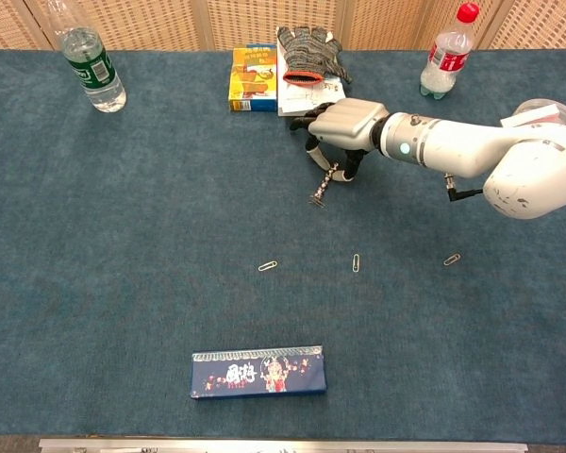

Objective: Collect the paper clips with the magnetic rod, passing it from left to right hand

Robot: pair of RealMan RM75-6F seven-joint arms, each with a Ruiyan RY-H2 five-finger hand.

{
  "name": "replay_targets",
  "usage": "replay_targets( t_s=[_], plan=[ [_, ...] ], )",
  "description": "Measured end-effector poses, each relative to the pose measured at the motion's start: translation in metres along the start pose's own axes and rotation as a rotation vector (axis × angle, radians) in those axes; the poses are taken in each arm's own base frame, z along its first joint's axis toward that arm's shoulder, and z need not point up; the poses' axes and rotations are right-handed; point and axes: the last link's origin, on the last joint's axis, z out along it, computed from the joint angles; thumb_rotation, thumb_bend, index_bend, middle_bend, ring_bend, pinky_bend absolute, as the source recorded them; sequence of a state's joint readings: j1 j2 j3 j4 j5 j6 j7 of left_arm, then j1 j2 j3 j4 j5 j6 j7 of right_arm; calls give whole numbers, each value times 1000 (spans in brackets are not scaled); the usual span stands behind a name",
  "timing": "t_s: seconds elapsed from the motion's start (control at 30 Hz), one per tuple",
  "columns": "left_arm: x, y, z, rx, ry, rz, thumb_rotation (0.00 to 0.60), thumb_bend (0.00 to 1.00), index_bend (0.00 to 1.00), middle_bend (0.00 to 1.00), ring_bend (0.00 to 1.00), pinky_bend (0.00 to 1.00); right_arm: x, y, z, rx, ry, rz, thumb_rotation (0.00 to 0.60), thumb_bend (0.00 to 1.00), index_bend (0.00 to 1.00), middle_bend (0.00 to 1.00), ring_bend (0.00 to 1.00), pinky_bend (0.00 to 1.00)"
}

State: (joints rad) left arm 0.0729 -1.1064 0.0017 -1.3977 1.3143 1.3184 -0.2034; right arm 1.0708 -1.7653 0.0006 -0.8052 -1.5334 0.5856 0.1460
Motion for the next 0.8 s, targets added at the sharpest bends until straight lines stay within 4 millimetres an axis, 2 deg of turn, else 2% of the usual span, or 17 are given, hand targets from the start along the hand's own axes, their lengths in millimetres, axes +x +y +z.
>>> replay_targets(
  t_s=[0.33,0.8],
  plan=[
    [0,2,0,-4,3,2,600,357,78,0,0,0,6,4,-11,2,23,-9,600,321,638,79,0,76],
    [6,9,1,-16,15,19,600,357,78,0,0,0,17,6,-39,12,60,-12,600,321,638,79,0,76]
  ],
)
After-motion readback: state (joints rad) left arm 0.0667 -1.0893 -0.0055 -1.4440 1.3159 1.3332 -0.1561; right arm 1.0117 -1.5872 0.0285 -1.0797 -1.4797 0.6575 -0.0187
